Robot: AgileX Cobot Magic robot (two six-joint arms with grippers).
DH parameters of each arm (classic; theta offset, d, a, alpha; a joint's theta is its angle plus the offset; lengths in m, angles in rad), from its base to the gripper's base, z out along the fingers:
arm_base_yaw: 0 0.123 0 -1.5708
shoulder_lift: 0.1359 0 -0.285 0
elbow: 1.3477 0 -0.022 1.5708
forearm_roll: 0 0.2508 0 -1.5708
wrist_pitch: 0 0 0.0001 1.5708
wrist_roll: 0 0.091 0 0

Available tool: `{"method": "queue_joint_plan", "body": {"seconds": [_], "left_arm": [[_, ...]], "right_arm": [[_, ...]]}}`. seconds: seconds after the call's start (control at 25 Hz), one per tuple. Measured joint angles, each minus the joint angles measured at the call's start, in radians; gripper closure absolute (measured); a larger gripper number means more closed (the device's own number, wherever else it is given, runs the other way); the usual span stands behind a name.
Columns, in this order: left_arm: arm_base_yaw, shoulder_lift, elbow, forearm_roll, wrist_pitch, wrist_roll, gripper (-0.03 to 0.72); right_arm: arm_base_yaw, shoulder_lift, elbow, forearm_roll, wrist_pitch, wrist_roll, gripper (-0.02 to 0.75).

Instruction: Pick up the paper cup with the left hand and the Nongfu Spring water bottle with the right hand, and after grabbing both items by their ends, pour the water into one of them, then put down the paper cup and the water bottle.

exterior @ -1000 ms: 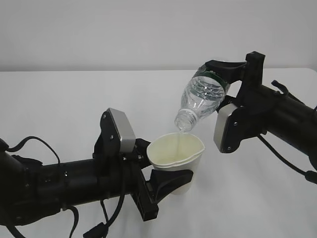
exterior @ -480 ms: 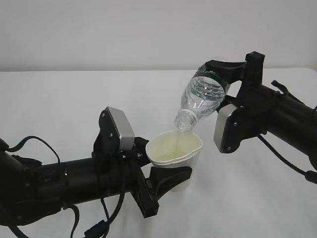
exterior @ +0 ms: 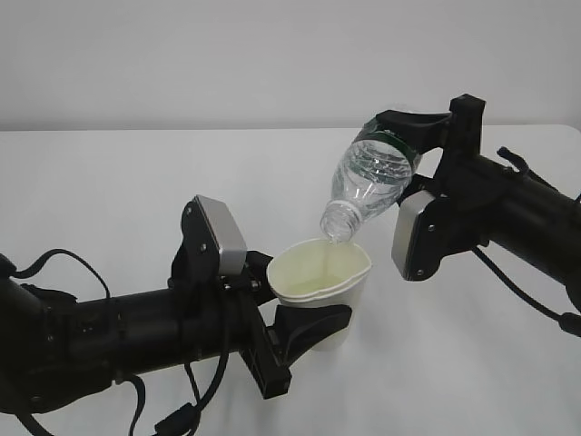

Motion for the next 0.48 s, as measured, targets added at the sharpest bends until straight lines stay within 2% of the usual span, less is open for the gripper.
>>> {"method": "queue_joint_plan", "body": {"seconds": [0.48], "left_arm": [[0.000, 0.002, 0.000, 0.000, 0.000, 0.000, 0.264]], "right_arm": [[0.000, 0.000, 0.000, 0.000, 0.000, -0.009, 0.259]]}}
